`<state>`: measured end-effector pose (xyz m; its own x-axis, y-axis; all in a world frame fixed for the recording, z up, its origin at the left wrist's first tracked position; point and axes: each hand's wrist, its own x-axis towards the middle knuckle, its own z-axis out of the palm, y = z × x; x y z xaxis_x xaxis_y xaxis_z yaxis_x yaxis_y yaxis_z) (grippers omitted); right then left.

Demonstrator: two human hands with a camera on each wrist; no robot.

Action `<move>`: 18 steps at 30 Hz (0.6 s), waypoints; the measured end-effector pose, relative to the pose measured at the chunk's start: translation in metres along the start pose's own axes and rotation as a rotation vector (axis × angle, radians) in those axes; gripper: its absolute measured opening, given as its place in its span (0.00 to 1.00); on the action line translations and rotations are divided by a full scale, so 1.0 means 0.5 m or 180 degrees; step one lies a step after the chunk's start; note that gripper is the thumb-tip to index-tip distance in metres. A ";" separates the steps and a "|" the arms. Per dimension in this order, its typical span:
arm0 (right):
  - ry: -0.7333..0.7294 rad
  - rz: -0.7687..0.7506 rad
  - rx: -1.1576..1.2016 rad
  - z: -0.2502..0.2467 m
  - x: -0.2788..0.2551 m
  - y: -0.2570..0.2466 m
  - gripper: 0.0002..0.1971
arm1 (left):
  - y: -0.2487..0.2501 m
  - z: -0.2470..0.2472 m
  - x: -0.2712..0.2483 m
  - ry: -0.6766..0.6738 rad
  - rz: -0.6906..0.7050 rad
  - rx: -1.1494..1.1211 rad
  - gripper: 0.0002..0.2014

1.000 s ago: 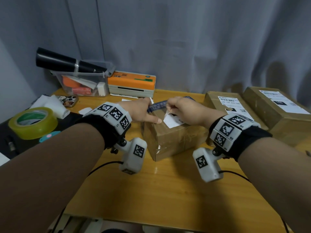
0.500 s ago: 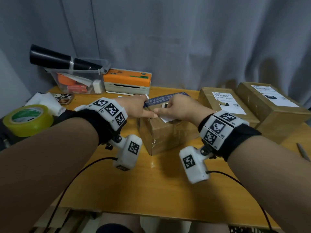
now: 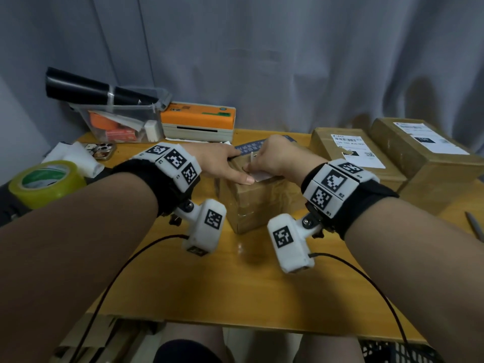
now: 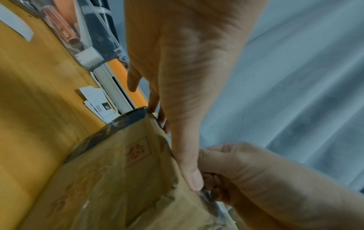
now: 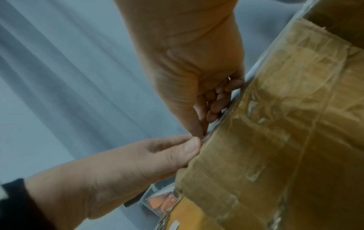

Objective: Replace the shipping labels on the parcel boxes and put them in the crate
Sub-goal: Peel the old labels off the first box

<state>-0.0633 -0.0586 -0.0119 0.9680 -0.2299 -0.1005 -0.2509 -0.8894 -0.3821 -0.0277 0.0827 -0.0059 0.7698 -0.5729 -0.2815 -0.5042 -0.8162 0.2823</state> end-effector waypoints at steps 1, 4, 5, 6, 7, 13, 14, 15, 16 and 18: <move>0.0013 0.0013 0.0069 0.000 0.002 0.003 0.18 | 0.000 0.002 0.003 0.0023 -0.0022 0.0018 0.48; 0.0052 0.0062 0.0331 -0.005 0.001 0.013 0.17 | 0.007 0.003 0.009 0.0083 -0.0059 0.0090 0.47; 0.0053 0.0078 0.0375 -0.008 0.000 0.016 0.17 | 0.011 0.002 0.011 0.0084 -0.0053 0.0095 0.47; 0.0050 0.0078 0.0413 -0.011 0.001 0.019 0.17 | 0.014 0.001 0.015 0.0075 -0.0040 0.0106 0.46; 0.0038 0.0071 0.0455 -0.013 0.003 0.022 0.17 | 0.017 0.000 0.017 0.0060 -0.0034 0.0116 0.46; -0.0063 -0.0003 0.0732 -0.036 0.017 0.049 0.17 | 0.019 -0.003 0.036 0.0002 -0.0009 0.0141 0.45; -0.0077 -0.0033 0.0776 -0.040 0.017 0.053 0.16 | 0.019 -0.004 0.039 -0.0019 -0.0008 0.0139 0.45; -0.0086 -0.0053 0.0809 -0.043 0.016 0.057 0.14 | 0.018 -0.005 0.041 -0.0047 -0.0016 0.0132 0.45; -0.0093 -0.0067 0.0840 -0.047 0.014 0.060 0.14 | 0.018 -0.007 0.045 -0.0074 -0.0019 0.0126 0.45; -0.0109 -0.0081 0.0885 -0.054 0.013 0.065 0.12 | 0.020 -0.009 0.051 -0.0113 -0.0027 0.0136 0.45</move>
<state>-0.0650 -0.0996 -0.0003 0.9745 -0.1913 -0.1168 -0.2220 -0.7510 -0.6219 -0.0113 0.0602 -0.0063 0.7602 -0.5676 -0.3161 -0.5146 -0.8231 0.2404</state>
